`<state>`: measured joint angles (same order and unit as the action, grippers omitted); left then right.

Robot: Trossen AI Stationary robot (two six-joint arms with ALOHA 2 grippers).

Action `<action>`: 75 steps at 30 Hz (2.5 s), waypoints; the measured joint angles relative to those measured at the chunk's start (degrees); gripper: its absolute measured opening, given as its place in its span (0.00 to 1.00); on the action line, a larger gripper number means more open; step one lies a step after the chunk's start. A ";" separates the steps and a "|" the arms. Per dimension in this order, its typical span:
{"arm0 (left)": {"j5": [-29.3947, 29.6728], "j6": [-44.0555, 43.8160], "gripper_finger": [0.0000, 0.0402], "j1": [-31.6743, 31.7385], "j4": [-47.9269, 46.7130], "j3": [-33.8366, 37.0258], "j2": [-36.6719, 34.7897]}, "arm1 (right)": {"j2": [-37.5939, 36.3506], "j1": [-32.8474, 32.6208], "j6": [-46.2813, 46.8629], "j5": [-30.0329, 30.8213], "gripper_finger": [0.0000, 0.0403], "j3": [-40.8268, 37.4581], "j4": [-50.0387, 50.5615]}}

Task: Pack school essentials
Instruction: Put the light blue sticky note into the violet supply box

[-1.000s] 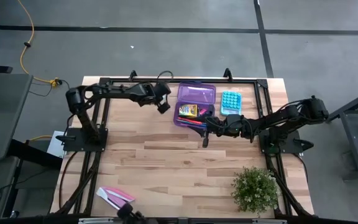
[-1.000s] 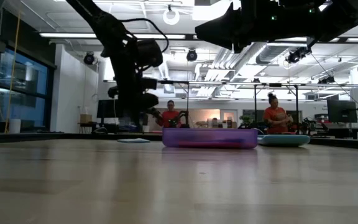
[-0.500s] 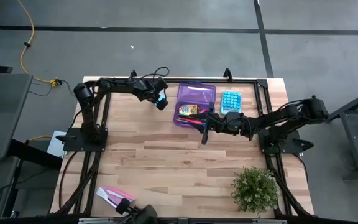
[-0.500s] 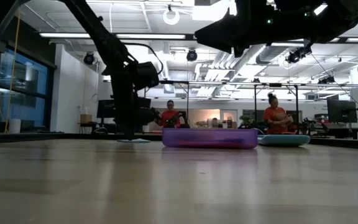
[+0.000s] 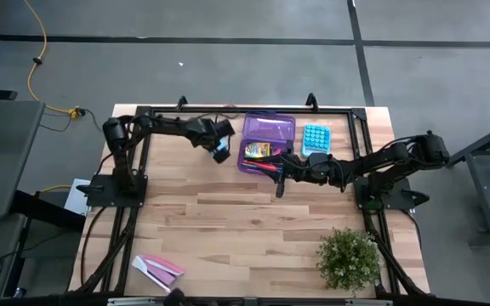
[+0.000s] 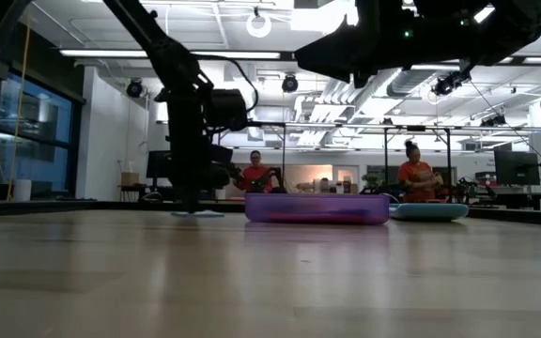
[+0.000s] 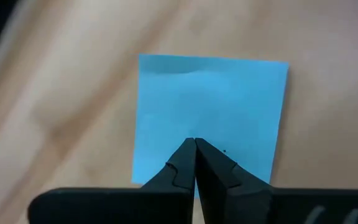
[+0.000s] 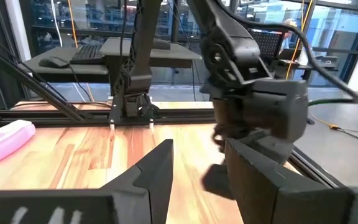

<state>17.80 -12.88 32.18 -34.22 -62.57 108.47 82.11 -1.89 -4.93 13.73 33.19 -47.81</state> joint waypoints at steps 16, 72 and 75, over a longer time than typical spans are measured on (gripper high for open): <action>1.66 27.96 0.00 -19.78 -13.38 0.17 -0.13 | 0.00 0.00 -0.02 -0.02 0.35 0.00 0.40; 25.51 -48.19 0.34 -27.37 -8.10 0.24 2.05 | -0.02 0.02 0.00 0.00 0.35 0.00 1.68; 24.83 -51.08 0.33 -27.72 -9.64 0.22 2.44 | -0.02 0.02 0.01 0.00 0.35 0.00 1.68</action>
<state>42.63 -63.97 4.47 -43.86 -62.34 110.90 82.08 -1.87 -4.92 13.74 33.19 -46.13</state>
